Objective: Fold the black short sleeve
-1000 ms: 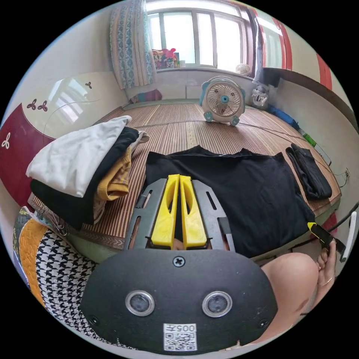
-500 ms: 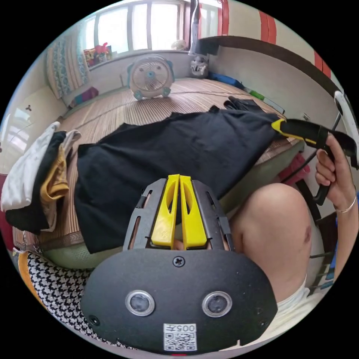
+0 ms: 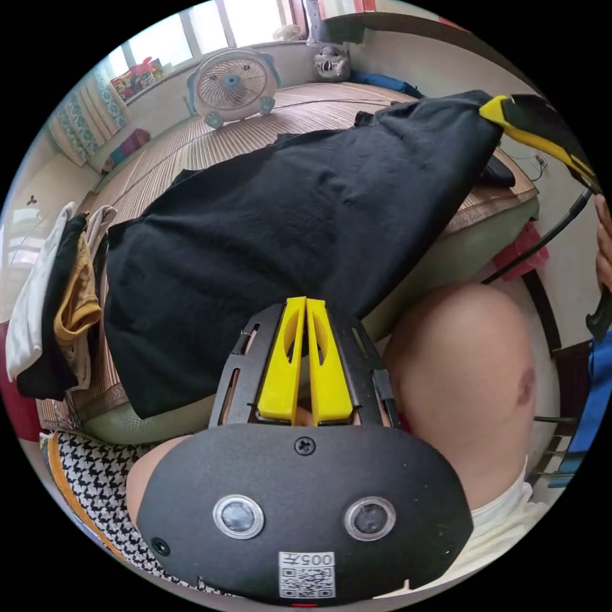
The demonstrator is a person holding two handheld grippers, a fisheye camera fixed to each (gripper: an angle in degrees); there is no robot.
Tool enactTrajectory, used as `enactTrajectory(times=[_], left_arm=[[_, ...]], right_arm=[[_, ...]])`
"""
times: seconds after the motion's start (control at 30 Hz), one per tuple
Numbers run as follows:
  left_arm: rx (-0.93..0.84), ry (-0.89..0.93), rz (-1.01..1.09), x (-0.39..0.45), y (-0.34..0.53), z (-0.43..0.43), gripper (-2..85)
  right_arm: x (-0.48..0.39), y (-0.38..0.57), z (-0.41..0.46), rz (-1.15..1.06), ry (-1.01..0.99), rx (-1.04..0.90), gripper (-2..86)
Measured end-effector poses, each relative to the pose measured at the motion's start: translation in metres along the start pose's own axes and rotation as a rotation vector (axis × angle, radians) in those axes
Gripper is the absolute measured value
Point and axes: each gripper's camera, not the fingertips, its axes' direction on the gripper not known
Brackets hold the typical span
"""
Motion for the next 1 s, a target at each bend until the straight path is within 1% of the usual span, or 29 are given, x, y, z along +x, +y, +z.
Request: enactTrajectory(times=[0.07,0.13,0.17,0.2,0.27,0.33,0.4,0.47,0.53,0.67,0.7,0.77,0.83,0.9,0.97,1.0], left_arm=[[0.05,0.048,-0.039,-0.015,0.002,-0.018,-0.3],[0.164,0.091,-0.088,-0.042,0.009,-0.057,0.0],[0.194,0.104,-0.101,-0.051,0.012,-0.068,0.1],[0.246,0.126,-0.127,-0.071,0.018,-0.09,0.2],[0.293,0.143,-0.22,-0.107,0.03,-0.116,0.3],[0.324,0.233,-0.274,-0.157,0.047,-0.143,0.3],[0.345,0.193,-0.352,-0.191,0.063,-0.162,0.4],[0.384,0.134,-0.398,-0.217,0.082,-0.174,0.4],[0.363,0.062,-0.459,-0.244,0.104,-0.176,0.4],[0.325,0.021,-0.509,-0.264,0.136,-0.165,0.4],[0.312,0.015,-0.522,-0.267,0.144,-0.16,0.4],[0.286,0.011,-0.546,-0.271,0.155,-0.151,0.4],[0.249,0.017,-0.576,-0.276,0.164,-0.137,0.4],[0.217,0.021,-0.59,-0.278,0.167,-0.127,0.5],[0.19,0.021,-0.59,-0.279,0.168,-0.118,0.7],[0.175,0.018,-0.589,-0.279,0.167,-0.114,0.8]], right_arm=[[-0.015,-0.001,0.003,-0.013,0.003,-0.003,-1.3],[-0.029,-0.002,0.005,-0.033,0.014,-0.001,-1.3],[-0.04,-0.003,0.006,-0.049,0.02,0.001,-1.3],[-0.045,-0.004,0.007,-0.056,0.023,0.002,-1.3],[-0.072,-0.007,0.012,-0.091,0.035,0.002,-1.4],[-0.098,-0.01,0.016,-0.123,0.043,0.008,-1.4],[-0.128,-0.011,0.019,-0.169,0.04,0.02,-1.4],[-0.179,-0.013,0.025,-0.259,0.048,0.033,-1.4],[-0.224,-0.011,0.031,-0.344,0.054,0.039,-1.4],[-0.34,0.013,0.05,-0.594,-0.016,0.02,-1.4],[-0.357,0.02,0.054,-0.632,-0.036,0.01,-1.4],[-0.418,0.049,0.074,-0.785,-0.119,-0.043,-1.3],[-0.454,0.068,0.095,-0.863,-0.194,-0.123,-1.2],[-0.477,0.083,0.121,-0.903,-0.275,-0.219,-0.7],[-0.487,0.089,0.151,-0.838,-0.36,-0.328,1.7],[-0.486,0.089,0.156,-0.811,-0.369,-0.342,2.4]])
